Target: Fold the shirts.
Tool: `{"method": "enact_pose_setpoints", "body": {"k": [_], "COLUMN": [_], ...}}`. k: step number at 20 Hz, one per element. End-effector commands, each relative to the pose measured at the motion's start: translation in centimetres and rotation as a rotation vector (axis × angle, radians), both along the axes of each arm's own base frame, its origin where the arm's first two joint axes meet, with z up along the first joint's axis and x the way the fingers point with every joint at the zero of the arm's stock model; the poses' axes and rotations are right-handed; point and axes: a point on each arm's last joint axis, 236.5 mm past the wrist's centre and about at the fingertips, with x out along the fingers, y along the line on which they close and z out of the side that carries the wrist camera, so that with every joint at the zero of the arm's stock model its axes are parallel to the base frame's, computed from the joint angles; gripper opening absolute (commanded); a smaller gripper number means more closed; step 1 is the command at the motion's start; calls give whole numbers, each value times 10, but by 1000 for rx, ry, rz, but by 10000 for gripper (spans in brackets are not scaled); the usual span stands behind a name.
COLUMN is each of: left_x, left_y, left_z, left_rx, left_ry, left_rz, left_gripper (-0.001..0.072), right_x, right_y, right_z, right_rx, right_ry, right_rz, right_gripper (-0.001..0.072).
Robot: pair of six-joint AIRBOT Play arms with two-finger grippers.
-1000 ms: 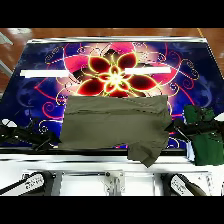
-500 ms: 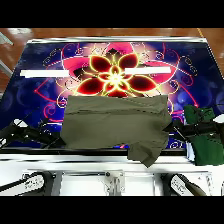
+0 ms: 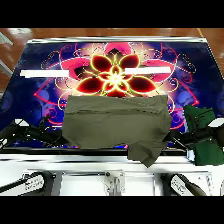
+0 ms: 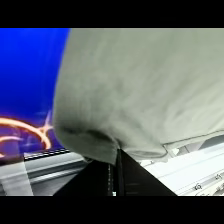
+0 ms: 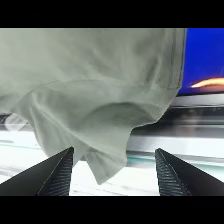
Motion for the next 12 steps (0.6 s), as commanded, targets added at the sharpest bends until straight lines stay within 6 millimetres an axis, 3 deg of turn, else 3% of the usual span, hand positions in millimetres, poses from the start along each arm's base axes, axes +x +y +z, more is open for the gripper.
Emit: {"method": "enact_pose_setpoints", "body": {"k": [1,3,7,11,12], "left_x": [2,1,-3,-2,-2], "left_y": [-1,-2,-4,-4,-3], "left_z": [7,10,13,12,12], "left_rx": [-1,-6,-20,-16,-14], "left_ry": [-29,-36,-24,-27,-29], "left_rz": [-9,-23,-34,-31,-29], "left_gripper": [39,39,39,39,39], "right_x": [-12,-13,2,-2,-6], "right_y": [7,0,-10,7,8], "right_z": [-28,-41,-46,-55,-58], "right_rx": [-10,-56,-101,-47,-48], "right_ry": [19,3,-45,-39,-33], "right_rz": [-60,-72,-119,-175,-178], "right_gripper": [628,628,619,619,550]}}
